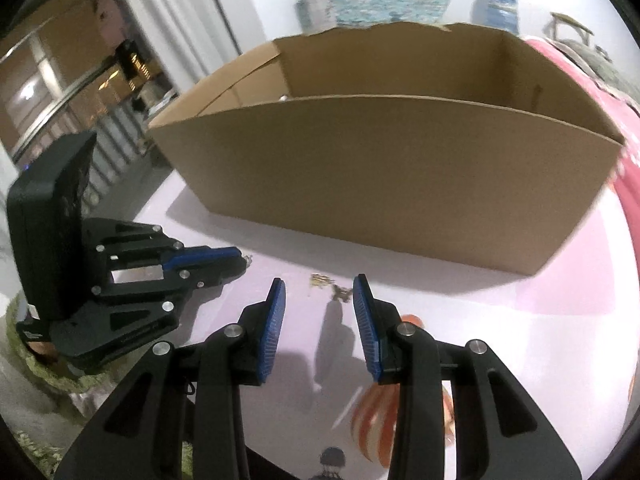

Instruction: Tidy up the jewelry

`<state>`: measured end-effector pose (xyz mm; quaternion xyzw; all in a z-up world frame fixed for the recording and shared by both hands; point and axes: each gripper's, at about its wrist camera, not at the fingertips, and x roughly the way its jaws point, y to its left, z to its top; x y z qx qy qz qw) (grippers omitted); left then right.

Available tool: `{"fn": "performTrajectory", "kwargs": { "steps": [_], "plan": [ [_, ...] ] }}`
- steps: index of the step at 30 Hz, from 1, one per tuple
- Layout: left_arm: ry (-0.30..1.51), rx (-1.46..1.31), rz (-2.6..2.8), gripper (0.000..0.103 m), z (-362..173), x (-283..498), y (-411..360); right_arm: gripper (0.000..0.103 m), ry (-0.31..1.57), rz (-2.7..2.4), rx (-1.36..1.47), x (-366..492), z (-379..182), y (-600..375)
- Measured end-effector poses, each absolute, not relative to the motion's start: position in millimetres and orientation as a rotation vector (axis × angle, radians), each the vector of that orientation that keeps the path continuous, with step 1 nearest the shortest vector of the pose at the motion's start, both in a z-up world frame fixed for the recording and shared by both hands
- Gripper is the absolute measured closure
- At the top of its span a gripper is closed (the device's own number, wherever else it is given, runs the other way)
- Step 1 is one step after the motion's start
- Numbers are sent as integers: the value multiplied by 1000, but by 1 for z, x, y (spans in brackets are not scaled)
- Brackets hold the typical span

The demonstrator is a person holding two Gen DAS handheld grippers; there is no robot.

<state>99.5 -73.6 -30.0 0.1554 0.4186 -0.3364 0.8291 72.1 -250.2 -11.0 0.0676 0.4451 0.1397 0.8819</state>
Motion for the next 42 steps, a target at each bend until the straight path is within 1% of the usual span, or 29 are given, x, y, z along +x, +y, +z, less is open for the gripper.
{"fn": "performTrajectory", "kwargs": {
  "steps": [3, 6, 13, 14, 16, 17, 18, 22, 31, 42],
  "plan": [
    [889, 313, -703, 99, -29, 99, -68, 69, 939, 307, 91, 81, -15, -241],
    [883, 308, -705, 99, -28, 98, -65, 77, 956, 316, 48, 91, -18, -237],
    [873, 308, -713, 99, -29, 95, -63, 82, 999, 336, -54, 102, -25, -230],
    [873, 306, -713, 99, -30, 95, -64, 87, 1014, 340, -70, 103, -28, -229],
    [873, 305, -713, 99, -30, 95, -63, 89, 1012, 337, -99, 102, -28, -227],
    [874, 303, -714, 99, -29, 96, -64, 95, 1015, 341, -109, 102, -29, -225],
    [875, 302, -715, 99, -30, 96, -64, 98, 1019, 347, -107, 102, -29, -224],
    [877, 297, -718, 99, -30, 96, -62, 99, 1016, 343, -101, 103, -29, -226],
    [853, 284, -718, 99, -22, 94, -58, 100, 951, 328, 81, 92, -4, -254],
    [767, 255, -729, 99, 18, 74, -49, 100, 819, 306, 170, 70, 41, -269]
  ]
}}
